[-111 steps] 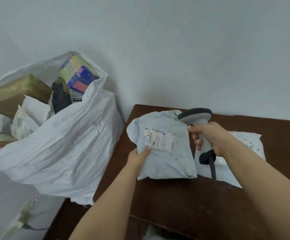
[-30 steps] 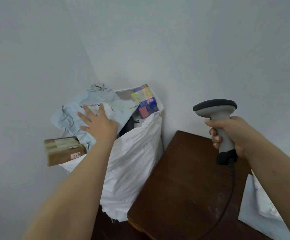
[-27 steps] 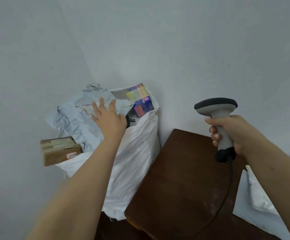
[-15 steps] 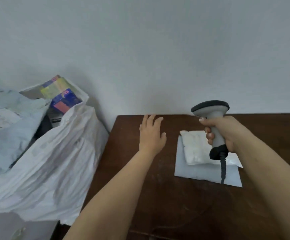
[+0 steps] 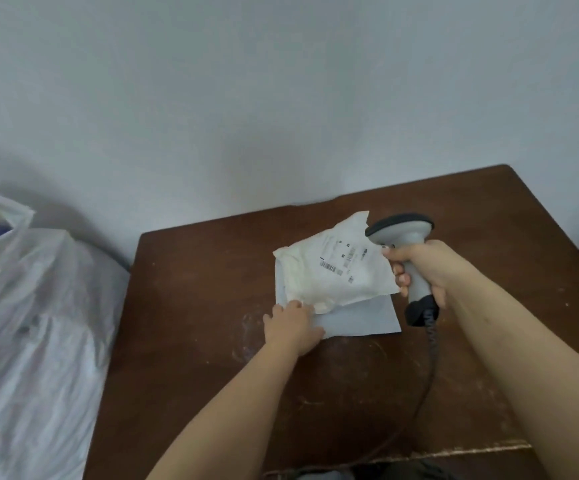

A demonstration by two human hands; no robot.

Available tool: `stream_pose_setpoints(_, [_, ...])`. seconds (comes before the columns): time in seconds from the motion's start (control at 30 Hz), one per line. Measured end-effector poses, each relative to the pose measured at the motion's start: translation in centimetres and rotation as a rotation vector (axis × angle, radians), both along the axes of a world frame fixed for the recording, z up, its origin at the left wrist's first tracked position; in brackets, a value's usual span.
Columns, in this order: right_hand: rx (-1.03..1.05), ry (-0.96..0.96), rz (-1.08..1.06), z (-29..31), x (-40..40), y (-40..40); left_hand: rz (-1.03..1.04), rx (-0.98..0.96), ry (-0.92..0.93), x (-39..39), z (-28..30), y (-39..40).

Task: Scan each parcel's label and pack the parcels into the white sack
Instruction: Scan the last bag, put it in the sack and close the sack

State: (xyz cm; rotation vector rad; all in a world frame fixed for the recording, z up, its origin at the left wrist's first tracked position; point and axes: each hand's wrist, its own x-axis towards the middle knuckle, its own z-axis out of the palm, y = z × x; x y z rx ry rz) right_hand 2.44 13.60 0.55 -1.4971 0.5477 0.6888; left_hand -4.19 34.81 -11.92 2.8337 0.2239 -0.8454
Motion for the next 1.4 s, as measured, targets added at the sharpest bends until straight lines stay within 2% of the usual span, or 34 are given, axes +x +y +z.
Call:
stream_pose_setpoints(0.07, [0.006,0.005,0.026,-0.2,0.3,0.6,0.094,-0.041,-0.065,0.0,0.4,0.6])
stream_pose_setpoints(0.13, [0.012,0.008,0.037,-0.4,0.5,1.1,0.308,-0.162,-0.214,0.9,0.9,1.1])
stream_pose_setpoints(0.23, [0.011,0.024,0.041,-0.6,0.5,1.3,0.57,-0.237,-0.385,3.0,1.3,1.0])
stream_pose_setpoints(0.4, [-0.01,0.033,0.023,-0.9,0.2,0.6,1.003,-0.419,-0.201,5.1,0.5,0.0])
stream_pose_setpoints(0.53, [-0.021,0.033,0.006,-1.1,-0.1,0.0,1.103,-0.53,-0.193,4.4,-0.5,0.0])
stream_pose_setpoints(0.63, [-0.013,0.011,0.008,-0.4,0.1,0.5,1.184,-0.686,-0.173,4.0,-0.2,1.2])
stream_pose_setpoints(0.73, [0.018,-0.03,0.024,1.2,0.5,1.5,1.221,-0.868,-0.287,3.6,1.4,3.6])
stream_pose_setpoints(0.83, [0.085,-0.086,0.061,3.4,0.8,3.3,1.271,-0.969,-0.457,3.2,4.0,6.8])
stream_pose_setpoints(1.17, [0.218,-0.267,0.317,11.6,-1.7,10.4,1.431,-1.066,-0.894,0.7,11.2,15.2])
stream_pose_setpoints(1.4, [0.241,-0.37,0.372,15.2,-3.8,12.8,1.427,-1.079,-1.088,-1.1,13.2,18.1])
